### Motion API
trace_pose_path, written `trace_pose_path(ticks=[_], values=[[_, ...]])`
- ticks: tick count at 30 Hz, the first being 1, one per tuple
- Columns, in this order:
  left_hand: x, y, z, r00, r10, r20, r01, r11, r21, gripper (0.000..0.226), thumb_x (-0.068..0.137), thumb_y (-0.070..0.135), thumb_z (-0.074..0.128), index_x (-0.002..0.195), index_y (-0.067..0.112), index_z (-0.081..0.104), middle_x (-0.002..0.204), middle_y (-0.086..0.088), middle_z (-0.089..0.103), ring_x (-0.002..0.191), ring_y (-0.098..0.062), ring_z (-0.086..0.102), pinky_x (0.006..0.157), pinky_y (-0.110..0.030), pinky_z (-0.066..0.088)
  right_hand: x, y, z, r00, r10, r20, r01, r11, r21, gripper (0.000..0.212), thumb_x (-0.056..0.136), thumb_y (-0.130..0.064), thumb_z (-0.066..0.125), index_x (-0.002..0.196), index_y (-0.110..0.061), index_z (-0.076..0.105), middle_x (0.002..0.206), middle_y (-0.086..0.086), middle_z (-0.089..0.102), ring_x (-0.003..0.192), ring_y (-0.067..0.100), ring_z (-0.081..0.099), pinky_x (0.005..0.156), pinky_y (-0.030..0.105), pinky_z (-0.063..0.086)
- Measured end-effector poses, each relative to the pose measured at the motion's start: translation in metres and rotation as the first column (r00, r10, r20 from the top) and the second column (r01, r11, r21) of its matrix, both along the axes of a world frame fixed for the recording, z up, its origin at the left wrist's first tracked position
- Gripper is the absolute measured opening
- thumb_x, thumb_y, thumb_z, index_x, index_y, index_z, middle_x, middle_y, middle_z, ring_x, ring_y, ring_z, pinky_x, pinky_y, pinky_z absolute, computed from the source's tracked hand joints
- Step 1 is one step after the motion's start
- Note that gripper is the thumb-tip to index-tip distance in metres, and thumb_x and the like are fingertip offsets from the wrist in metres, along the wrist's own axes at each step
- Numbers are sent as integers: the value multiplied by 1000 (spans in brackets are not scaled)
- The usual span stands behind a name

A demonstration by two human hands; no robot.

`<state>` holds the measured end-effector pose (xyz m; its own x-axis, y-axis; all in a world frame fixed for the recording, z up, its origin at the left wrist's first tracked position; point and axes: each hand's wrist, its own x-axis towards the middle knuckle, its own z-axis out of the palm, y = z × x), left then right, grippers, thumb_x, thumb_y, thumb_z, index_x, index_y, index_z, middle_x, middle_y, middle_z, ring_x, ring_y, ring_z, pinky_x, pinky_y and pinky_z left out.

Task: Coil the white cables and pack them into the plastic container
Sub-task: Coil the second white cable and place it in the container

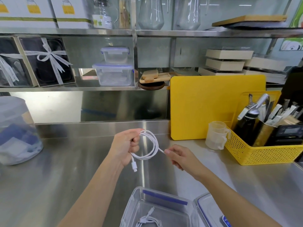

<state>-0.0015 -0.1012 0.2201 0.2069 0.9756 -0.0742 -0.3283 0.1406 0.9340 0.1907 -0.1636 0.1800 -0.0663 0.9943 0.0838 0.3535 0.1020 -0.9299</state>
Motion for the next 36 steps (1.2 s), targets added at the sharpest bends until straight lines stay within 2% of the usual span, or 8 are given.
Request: trace_pose_path(ticks=[3,7,12,19,24,29,33,36], values=[[13,-7,-5,999,-29,-46,30,999,18,20,90,-2,47,83,-3,65,45,2,39,33,-4,25,29,-13,23,-22,3,2,995,72,-76,-68,996,56,13,88,-41,53,99,-34,56,69,-6,59,55,5,52,46,16,42],[20,-15,-7,993,-104,-52,106,994,25,21,94,6,47,89,0,65,52,-2,45,36,-5,32,33,-16,32,-42,13,8,970,-155,-185,191,962,197,15,94,-32,46,83,-34,57,64,-7,54,53,0,48,48,14,40],[-2,-12,4,926,-314,-209,308,949,-62,27,93,23,54,93,2,70,68,-13,70,62,-22,68,63,-36,60,-28,17,18,992,-129,-5,126,962,242,21,94,-24,46,78,-21,59,61,-7,52,51,0,47,47,12,39],[-17,-4,6,765,-384,-517,365,920,-143,30,91,14,57,67,7,73,76,-13,74,78,-25,70,81,-39,57,-13,18,27,940,-172,293,85,954,288,21,96,-24,43,89,-12,60,62,-8,49,56,9,43,52,19,35],[-9,-15,-16,888,-447,114,461,858,-227,22,69,19,69,83,3,75,91,-18,71,99,-31,63,99,-49,44,-18,16,27,920,-232,317,123,937,327,19,96,-23,42,88,-16,57,60,-12,46,53,5,43,50,10,39],[13,-27,-28,881,-246,405,355,908,-221,23,68,24,66,69,3,73,56,-7,65,52,-16,65,59,-31,60,-20,14,21,901,-256,351,126,927,353,22,96,-22,41,92,-10,59,69,2,57,56,11,47,48,15,33],[24,-32,-27,991,-134,22,134,991,-11,22,74,7,72,70,7,50,46,-1,54,41,-16,57,50,-27,55,-19,13,17,909,-260,325,138,925,354,20,96,-21,43,89,-9,59,67,1,58,54,7,45,49,13,34],[27,-35,-26,950,31,-312,26,984,177,43,71,4,78,77,17,37,58,-5,62,45,-25,65,54,-32,57,-19,13,15,903,-264,339,142,928,345,22,95,-23,44,94,-9,60,77,9,63,59,12,50,51,13,38]])
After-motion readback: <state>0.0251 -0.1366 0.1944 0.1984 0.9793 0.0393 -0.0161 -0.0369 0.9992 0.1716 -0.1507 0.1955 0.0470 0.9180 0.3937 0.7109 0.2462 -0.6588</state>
